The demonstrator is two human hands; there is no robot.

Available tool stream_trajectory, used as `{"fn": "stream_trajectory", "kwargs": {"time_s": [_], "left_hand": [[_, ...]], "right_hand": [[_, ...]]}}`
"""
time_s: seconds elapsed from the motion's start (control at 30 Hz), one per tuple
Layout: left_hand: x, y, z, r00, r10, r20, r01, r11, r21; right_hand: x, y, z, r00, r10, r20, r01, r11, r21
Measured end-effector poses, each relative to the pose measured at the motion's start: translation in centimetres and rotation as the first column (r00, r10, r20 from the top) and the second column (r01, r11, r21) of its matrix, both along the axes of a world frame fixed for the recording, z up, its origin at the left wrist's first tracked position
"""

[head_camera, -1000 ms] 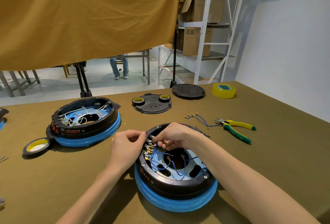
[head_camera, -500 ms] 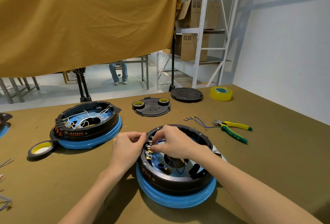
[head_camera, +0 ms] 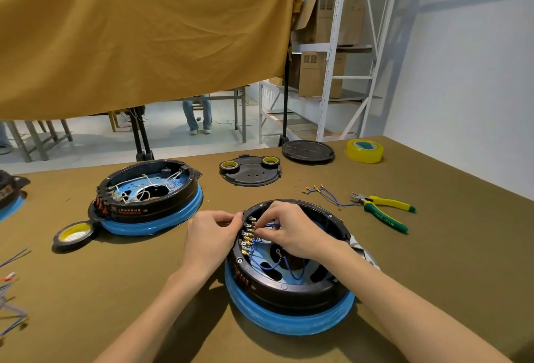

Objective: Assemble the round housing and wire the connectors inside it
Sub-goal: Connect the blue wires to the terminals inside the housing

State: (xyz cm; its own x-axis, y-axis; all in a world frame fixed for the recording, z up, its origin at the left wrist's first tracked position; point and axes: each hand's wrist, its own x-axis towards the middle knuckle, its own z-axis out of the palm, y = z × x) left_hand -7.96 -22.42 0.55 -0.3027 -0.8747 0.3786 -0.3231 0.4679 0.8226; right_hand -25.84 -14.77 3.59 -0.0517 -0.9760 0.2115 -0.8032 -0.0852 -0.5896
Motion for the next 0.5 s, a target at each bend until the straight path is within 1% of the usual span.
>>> {"fn": "stream_trajectory", "kwargs": {"time_s": [0.2,0.37,0.5], "left_hand": [[-0.1,0.0,-0.1,1.000,0.004,-0.011,-0.004,1.000,0.023],[-0.2,0.4,-0.2,0.999,-0.003,-0.043,0.006,0.997,0.080],[0.1,0.5,-0.1,0.998,-0.016,-0.064,0.025,0.991,0.129]], "right_hand": [[0.7,0.1,0.2,0.996,-0.038,-0.081,0.038,0.999,0.000],[1.2,0.2,0.3,0.987,-0.059,-0.152,0.057,0.998,-0.017],[0.9,0.3,0.3,0.992,-0.029,-0.122,0.029,1.000,0.000]]}}
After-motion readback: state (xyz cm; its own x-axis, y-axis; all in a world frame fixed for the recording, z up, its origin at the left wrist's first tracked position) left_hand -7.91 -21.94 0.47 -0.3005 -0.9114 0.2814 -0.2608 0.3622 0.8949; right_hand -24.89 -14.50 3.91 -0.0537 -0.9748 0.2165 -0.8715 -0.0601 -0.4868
